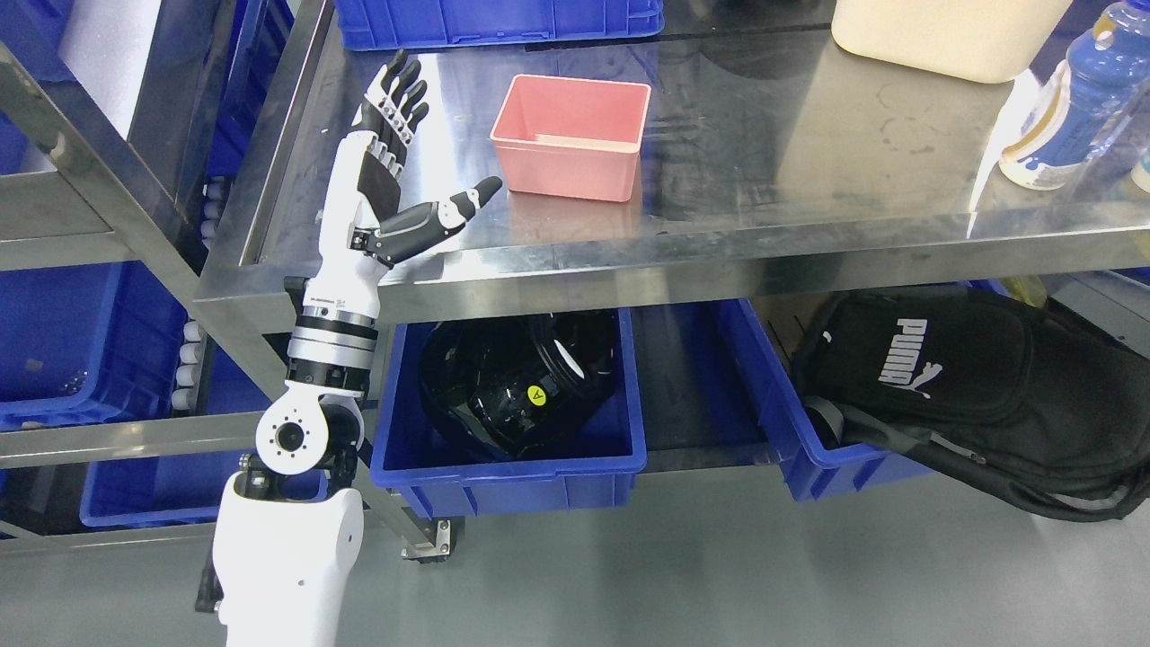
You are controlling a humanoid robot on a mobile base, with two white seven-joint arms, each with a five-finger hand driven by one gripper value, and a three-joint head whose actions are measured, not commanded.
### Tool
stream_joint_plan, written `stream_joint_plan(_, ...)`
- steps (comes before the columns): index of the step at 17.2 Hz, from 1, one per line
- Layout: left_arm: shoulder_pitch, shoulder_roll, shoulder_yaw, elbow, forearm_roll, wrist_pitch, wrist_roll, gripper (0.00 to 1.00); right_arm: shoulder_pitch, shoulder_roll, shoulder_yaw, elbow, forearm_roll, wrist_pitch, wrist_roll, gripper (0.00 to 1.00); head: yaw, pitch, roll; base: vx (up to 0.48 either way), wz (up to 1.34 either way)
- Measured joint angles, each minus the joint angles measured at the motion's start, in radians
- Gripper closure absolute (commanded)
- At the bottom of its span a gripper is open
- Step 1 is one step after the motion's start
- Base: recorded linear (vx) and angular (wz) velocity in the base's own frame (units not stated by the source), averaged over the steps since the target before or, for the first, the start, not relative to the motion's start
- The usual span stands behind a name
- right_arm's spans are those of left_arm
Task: Place storage box into left shelf container
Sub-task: 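Swing the left hand forward toward the pink box on the table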
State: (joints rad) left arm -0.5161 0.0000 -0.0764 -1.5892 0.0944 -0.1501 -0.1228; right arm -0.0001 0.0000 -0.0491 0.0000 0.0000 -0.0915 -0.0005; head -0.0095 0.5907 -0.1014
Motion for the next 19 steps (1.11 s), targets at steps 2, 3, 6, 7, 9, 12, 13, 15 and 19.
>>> stream_joint_plan(2, -0.002, 0.000, 0.016, 0.000, -0.002, -0.002, -0.032, 0.00, 0.000, 0.000, 0.000, 0.000, 0.000, 0.000, 0.000, 0.00, 0.0000, 0.000, 0.000, 0.048, 0.00)
stream_joint_plan(3, -0.014, 0.000, 0.023, 0.000, -0.003, -0.003, -0.075, 0.00, 0.000, 0.000, 0.000, 0.000, 0.000, 0.000, 0.000, 0.00, 0.0000, 0.000, 0.000, 0.025, 0.00)
stream_joint_plan(6, -0.073, 0.012, 0.036, 0.004, -0.021, 0.030, -0.213, 0.00, 0.000, 0.000, 0.000, 0.000, 0.000, 0.000, 0.000, 0.00, 0.0000, 0.000, 0.000, 0.017, 0.00)
stream_joint_plan(7, -0.109, 0.025, 0.041, 0.010, -0.035, 0.043, -0.266, 0.01, 0.000, 0.000, 0.000, 0.000, 0.000, 0.000, 0.000, 0.00, 0.0000, 0.000, 0.000, 0.000, 0.00)
stream_joint_plan(9, -0.179, 0.064, 0.047, 0.030, -0.058, 0.060, -0.392, 0.01, 0.000, 0.000, 0.000, 0.000, 0.000, 0.000, 0.000, 0.00, 0.0000, 0.000, 0.000, 0.000, 0.00)
stream_joint_plan(12, -0.281, 0.135, 0.047, 0.072, -0.113, 0.069, -0.589, 0.02, 0.000, 0.000, 0.000, 0.000, 0.000, 0.000, 0.000, 0.00, 0.0000, 0.000, 0.000, 0.000, 0.00)
stream_joint_plan(13, -0.317, 0.159, 0.038, 0.090, -0.130, 0.072, -0.643, 0.02, 0.000, 0.000, 0.000, 0.000, 0.000, 0.000, 0.000, 0.00, 0.0000, 0.000, 0.000, 0.000, 0.00)
stream_joint_plan(15, -0.401, 0.207, 0.001, 0.140, -0.168, 0.074, -0.734, 0.02, 0.000, 0.000, 0.000, 0.000, 0.000, 0.000, 0.000, 0.00, 0.0000, 0.000, 0.000, 0.000, 0.00)
stream_joint_plan(19, -0.522, 0.259, -0.093, 0.225, -0.217, 0.075, -0.807, 0.02, 0.000, 0.000, 0.000, 0.000, 0.000, 0.000, 0.000, 0.00, 0.0000, 0.000, 0.000, 0.000, 0.00)
